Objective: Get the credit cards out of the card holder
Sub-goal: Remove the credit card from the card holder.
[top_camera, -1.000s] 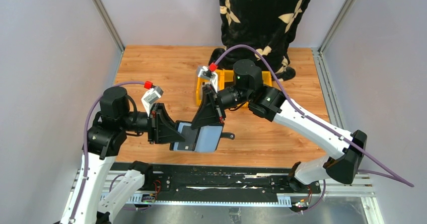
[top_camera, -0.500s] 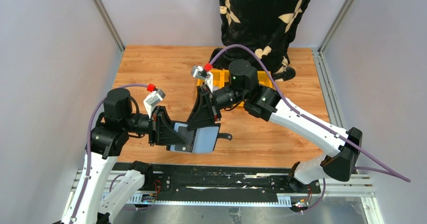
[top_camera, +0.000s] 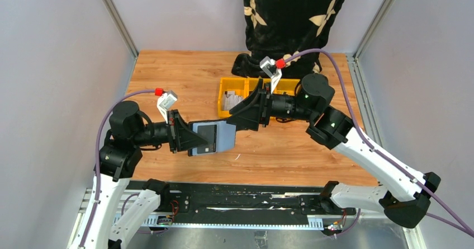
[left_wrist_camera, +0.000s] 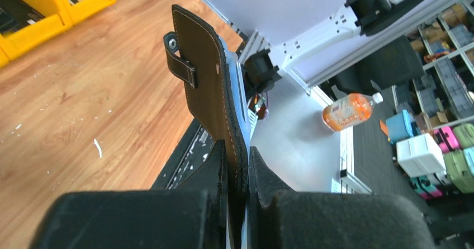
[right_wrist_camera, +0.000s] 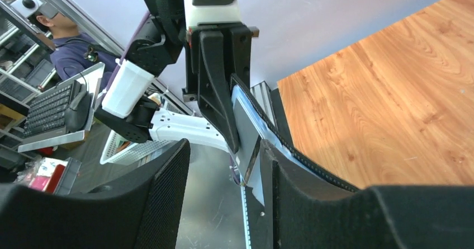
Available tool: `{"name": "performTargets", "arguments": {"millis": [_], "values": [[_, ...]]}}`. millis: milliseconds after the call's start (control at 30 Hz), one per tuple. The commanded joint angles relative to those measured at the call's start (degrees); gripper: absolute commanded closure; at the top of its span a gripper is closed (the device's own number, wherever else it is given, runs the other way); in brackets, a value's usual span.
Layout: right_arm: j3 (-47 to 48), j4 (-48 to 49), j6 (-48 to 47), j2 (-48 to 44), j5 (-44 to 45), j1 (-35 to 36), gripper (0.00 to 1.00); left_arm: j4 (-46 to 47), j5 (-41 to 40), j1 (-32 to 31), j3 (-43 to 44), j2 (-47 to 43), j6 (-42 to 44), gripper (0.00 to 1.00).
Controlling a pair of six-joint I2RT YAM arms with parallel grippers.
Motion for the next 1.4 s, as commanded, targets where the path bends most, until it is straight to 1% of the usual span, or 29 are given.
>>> {"name": "performTargets", "arguments": {"millis": [0,233,367,500,600,667,700,733,767,800,900,967,1033,1233,1367], "values": [[-5.93,6.0,7.15,0.82,-2.86,0.16,0.49,7.33,-2.66,-0.09,-0.35,-0.55,-6.5,1.0],[-10.34,14.06,11.41,3.48,-9.78,1.17,0.51,8.08,-1.08,-0.09,0.23,-0.11,-7.24,1.0],[-10.56,15.11,12.47,4.99,-9.47,1.18,0.54,8.24,-0.69,-0.09,0.29,0.06,-7.52,1.0],[-11.0,19.49,15.98,6.77,-11.25,1.33,0.57,9.24,0.27,-0.09,-0.21,0.06,-8.16,1.0],[-10.4,19.4,15.7,7.12,-12.04,1.52,0.59,8.27,0.19,-0.09,0.01,0.12,-6.9,1.0],[-9.22,15.53,13.16,6.41,-11.37,1.59,0.6,6.26,-0.18,-0.09,0.43,0.36,-5.39,1.0],[-8.03,11.69,10.6,5.74,-10.45,1.54,0.6,5.55,-0.35,-0.07,0.63,0.55,-4.61,1.0],[-6.56,5.55,8.1,5.14,-9.07,1.57,0.6,4.95,-0.45,-0.09,0.81,0.82,-3.91,1.0],[-5.04,2.76,5.17,4.37,-7.16,1.55,0.59,4.47,-0.56,-0.09,0.89,1.01,-3.39,1.0],[-3.52,-3.21,2.86,3.64,-4.71,1.53,0.57,4.2,-0.77,-0.08,0.93,1.15,-3.13,1.0],[-0.9,-8.92,-0.64,1.1,-0.88,1.53,0.54,4.08,-1.21,-0.09,1.32,1.28,-2.55,1.0],[-1.6,-7.12,0.73,-0.03,-1.37,1.53,0.53,4.06,-1.15,-0.09,1.69,1.43,-2.52,1.0],[-3.06,-2.7,3.58,-0.07,-4.58,1.62,0.53,4.36,-1.12,-0.09,1.98,1.44,-2.6,1.0],[-5.26,5.49,8.32,3.39,-10.3,1.62,0.54,5.53,-0.06,-0.03,2.0,1.46,-4.15,1.0],[-5.73,7.4,8.94,5.09,-10.96,1.64,0.54,6.02,1.63,-0.09,1.96,1.35,-4.51,1.0]]}}
